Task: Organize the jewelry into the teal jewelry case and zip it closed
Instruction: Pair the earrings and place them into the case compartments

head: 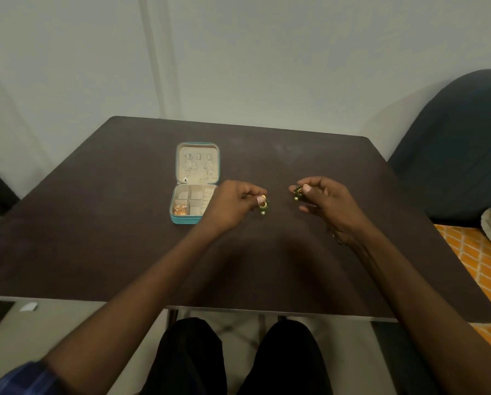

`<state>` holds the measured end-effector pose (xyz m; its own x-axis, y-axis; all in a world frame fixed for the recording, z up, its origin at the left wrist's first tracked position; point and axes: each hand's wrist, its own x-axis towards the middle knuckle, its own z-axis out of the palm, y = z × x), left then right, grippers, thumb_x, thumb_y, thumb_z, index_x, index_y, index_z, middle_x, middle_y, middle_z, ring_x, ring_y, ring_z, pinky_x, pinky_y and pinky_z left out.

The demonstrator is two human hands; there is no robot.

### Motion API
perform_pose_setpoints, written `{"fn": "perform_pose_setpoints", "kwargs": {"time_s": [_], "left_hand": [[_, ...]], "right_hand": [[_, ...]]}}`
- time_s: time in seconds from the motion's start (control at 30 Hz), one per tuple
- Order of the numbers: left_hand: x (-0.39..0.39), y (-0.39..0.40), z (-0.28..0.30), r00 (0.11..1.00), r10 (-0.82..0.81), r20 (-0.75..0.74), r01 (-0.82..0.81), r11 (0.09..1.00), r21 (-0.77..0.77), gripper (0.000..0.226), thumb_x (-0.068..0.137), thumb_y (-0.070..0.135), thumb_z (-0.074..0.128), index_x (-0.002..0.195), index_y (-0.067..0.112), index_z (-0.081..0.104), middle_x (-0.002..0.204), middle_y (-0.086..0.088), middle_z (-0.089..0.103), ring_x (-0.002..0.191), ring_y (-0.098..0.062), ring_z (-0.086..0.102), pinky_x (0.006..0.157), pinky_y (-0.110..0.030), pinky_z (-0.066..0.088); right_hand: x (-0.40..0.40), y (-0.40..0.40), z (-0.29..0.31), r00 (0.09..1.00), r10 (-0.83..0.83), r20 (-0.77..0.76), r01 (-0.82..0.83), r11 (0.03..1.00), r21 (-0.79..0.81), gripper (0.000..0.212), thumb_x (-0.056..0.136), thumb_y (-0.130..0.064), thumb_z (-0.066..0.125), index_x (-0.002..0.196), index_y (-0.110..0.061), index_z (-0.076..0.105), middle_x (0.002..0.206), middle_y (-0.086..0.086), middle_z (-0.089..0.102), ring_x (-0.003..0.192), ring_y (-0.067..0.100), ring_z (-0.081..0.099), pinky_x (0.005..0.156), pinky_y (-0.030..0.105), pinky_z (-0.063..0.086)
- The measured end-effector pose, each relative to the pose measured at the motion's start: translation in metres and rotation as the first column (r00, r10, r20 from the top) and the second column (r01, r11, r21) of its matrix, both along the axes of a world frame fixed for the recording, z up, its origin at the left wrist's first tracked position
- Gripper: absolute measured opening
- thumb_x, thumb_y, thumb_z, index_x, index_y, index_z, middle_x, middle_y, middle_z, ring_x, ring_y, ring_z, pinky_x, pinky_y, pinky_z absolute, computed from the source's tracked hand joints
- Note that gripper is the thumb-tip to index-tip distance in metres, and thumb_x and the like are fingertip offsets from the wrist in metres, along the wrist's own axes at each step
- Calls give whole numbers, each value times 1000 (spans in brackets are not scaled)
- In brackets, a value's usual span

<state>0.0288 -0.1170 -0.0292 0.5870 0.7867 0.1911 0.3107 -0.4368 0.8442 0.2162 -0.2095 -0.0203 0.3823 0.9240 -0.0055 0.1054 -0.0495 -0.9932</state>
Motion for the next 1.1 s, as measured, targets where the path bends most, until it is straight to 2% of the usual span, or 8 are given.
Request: {"fn": "perform_pose_setpoints", "kwargs": {"time_s": [0.1, 0.27, 0.43, 0.53, 0.6, 0.67, 0.87, 1.1], "left_hand": [[-18, 13, 10, 998, 37, 54, -35, 999, -39, 19, 85, 14, 65, 103, 10, 71, 87, -7, 72, 63, 0, 62, 59, -14, 48], [-47, 34, 24, 995, 86, 51, -84, 995, -47, 22, 84, 11, 66, 106, 7, 70, 87, -9, 71, 59, 3, 61, 58, -15, 49], [-79, 60, 25, 985, 169, -41, -170, 985, -8, 22, 82, 13, 69, 104, 9, 72, 97, -7, 73, 75, -8, 66, 72, -23, 53], [-86, 66, 20, 967, 185, -175, -179, 983, 48, 22, 81, 14, 70, 103, 10, 72, 99, -6, 73, 78, -9, 65, 73, -22, 51], [-87, 68, 17, 952, 184, -244, -173, 983, 65, 21, 82, 13, 69, 102, 11, 73, 101, -5, 73, 79, -7, 62, 66, -19, 48], [-87, 70, 13, 929, 182, -321, -162, 983, 88, 22, 83, 10, 66, 104, 12, 72, 108, -5, 71, 87, -9, 61, 63, -17, 47], [-82, 72, 5, 874, 182, -451, -138, 982, 128, 23, 82, 1, 62, 100, 11, 73, 108, -8, 70, 96, -17, 63, 68, -23, 46], [-83, 77, 0, 856, 166, -489, -111, 984, 141, 20, 86, 7, 60, 99, 14, 73, 106, -7, 70, 93, -17, 63, 70, -25, 47]], "right_hand": [[-25, 17, 4, 996, 32, 87, -37, 998, 50, 15, 89, -8, 58, 93, -20, 67, 90, 1, 66, 83, 10, 60, 66, 22, 51], [-66, 43, 12, 949, 139, 282, -174, 980, 102, 22, 89, -5, 58, 106, -14, 67, 85, -5, 67, 72, -1, 59, 61, 15, 48], [-104, 76, 11, 911, 172, 374, -210, 976, 63, 14, 84, -5, 65, 96, -11, 68, 72, -4, 65, 57, -8, 56, 52, 7, 41], [-117, 90, 5, 897, 185, 402, -213, 977, 26, 10, 82, -5, 66, 90, -11, 68, 78, 2, 68, 65, -4, 61, 57, 9, 45], [-122, 96, -1, 882, 188, 432, -210, 978, 3, 9, 81, -6, 68, 88, -11, 69, 85, 8, 71, 78, 10, 67, 70, 22, 55], [-126, 99, -5, 869, 188, 457, -199, 980, -25, 8, 80, -6, 68, 86, -11, 70, 88, 10, 72, 86, 19, 68, 77, 30, 55], [-129, 103, -12, 826, 220, 519, -203, 975, -90, 7, 81, -6, 67, 86, -10, 69, 86, 9, 71, 76, 11, 64, 70, 20, 51], [-130, 109, -17, 813, 239, 531, -213, 971, -111, 7, 81, -7, 68, 86, -10, 70, 82, 4, 70, 82, 13, 66, 76, 25, 53]]}}
